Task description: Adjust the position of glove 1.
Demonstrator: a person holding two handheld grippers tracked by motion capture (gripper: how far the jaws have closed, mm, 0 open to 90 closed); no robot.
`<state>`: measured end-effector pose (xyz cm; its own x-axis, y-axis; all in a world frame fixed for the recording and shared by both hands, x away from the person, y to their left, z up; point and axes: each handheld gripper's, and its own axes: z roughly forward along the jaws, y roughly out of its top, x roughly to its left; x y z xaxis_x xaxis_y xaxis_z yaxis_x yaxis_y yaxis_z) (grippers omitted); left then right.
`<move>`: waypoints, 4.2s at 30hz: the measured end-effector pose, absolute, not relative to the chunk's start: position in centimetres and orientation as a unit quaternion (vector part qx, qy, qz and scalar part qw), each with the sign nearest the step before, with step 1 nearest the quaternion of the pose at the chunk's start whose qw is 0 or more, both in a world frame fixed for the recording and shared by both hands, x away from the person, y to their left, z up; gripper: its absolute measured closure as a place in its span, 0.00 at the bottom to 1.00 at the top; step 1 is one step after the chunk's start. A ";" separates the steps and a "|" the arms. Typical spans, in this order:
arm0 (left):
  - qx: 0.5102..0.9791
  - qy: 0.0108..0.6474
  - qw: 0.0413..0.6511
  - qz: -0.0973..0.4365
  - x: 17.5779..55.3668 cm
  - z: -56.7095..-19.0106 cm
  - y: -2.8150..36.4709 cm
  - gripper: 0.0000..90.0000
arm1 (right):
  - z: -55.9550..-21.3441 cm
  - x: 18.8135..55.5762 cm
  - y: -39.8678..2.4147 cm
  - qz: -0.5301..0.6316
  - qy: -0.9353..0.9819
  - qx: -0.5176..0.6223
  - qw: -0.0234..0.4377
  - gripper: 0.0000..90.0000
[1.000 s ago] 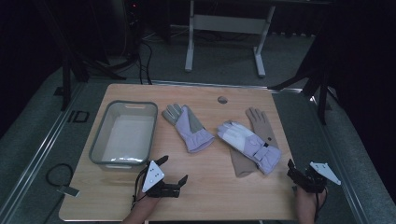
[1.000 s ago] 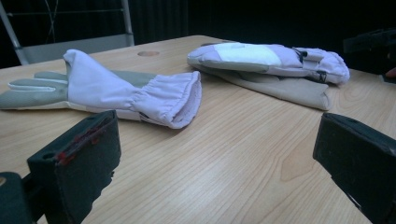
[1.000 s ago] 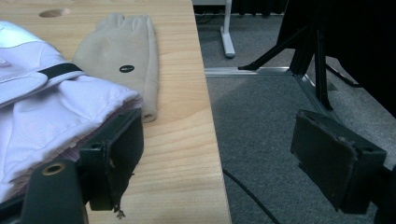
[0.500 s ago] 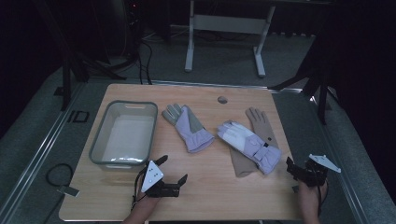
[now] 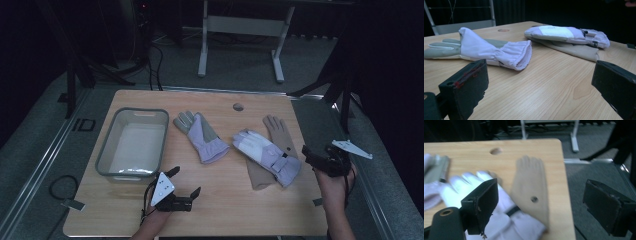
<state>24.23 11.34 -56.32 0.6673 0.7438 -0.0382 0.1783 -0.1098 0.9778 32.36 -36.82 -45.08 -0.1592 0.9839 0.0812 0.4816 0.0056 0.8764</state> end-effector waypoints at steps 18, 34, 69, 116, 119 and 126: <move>0.704 0.327 0.584 0.238 24.3 -56.3 11.4 0.01 | -41.2 38.0 -28.9 0.430 0.698 0.513 0.256 0.14; 0.705 0.321 0.589 0.230 24.3 -56.3 11.4 0.01 | -41.7 42.1 -20.3 0.438 0.766 0.427 0.196 0.16; 0.705 0.319 0.592 0.223 24.3 -56.3 11.5 0.01 | -51.8 49.0 -7.9 0.335 0.858 0.367 0.133 0.58; 0.708 0.315 0.588 0.233 24.1 -56.3 11.4 0.01 | -50.3 33.0 -14.1 0.476 0.692 0.531 0.108 0.97; 0.706 0.318 0.589 0.232 24.2 -56.3 11.4 0.01 | -51.7 32.0 -14.2 0.468 0.689 0.540 0.120 0.97; 0.708 0.314 0.587 0.235 24.1 -56.3 11.3 0.01 | -54.5 33.2 -13.6 0.466 0.664 0.571 0.123 0.97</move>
<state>24.11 11.33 -56.33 0.6918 0.7212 -0.0360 0.1694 -0.1137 0.9790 33.17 -13.58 -54.53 -0.3171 0.8734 0.3695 0.6441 -0.0876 0.7599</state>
